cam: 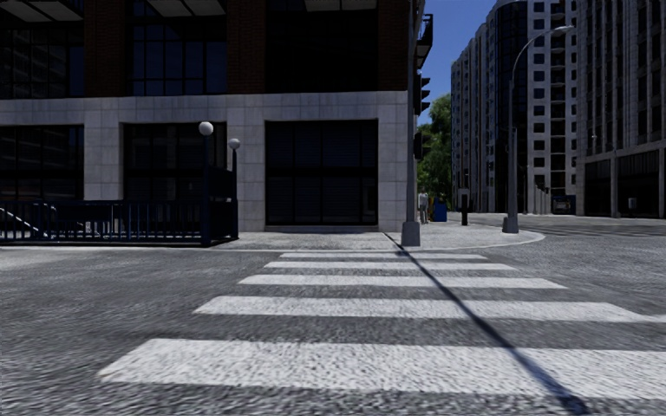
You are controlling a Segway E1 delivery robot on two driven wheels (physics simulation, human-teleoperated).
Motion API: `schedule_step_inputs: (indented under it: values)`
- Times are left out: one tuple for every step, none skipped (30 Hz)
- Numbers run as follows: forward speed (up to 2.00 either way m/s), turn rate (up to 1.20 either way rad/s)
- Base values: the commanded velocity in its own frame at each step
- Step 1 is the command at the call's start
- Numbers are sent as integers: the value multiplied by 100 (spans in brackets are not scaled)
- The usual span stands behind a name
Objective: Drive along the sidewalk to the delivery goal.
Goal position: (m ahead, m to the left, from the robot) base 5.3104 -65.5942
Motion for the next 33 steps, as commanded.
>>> schedule_step_inputs:
  values:
    - [200,0]
    - [200,0]
    - [200,0]
    - [200,0]
    - [200,0]
    - [200,0]
    - [200,0]
    - [200,0]
    - [200,0]
    - [200,0]
    - [200,0]
    - [200,0]
    - [200,0]
    - [200,0]
    - [200,0]
    - [200,0]
    - [200,-34]
    - [200,-67]
    - [200,-79]
    - [200,-81]
    - [200,-1]
    - [200,-1]
    - [200,0]
    - [200,0]
    - [200,0]
    - [200,0]
    - [200,0]
    - [200,0]
    - [200,0]
    - [200,0]
    - [200,0]
    - [200,0]
    - [200,0]
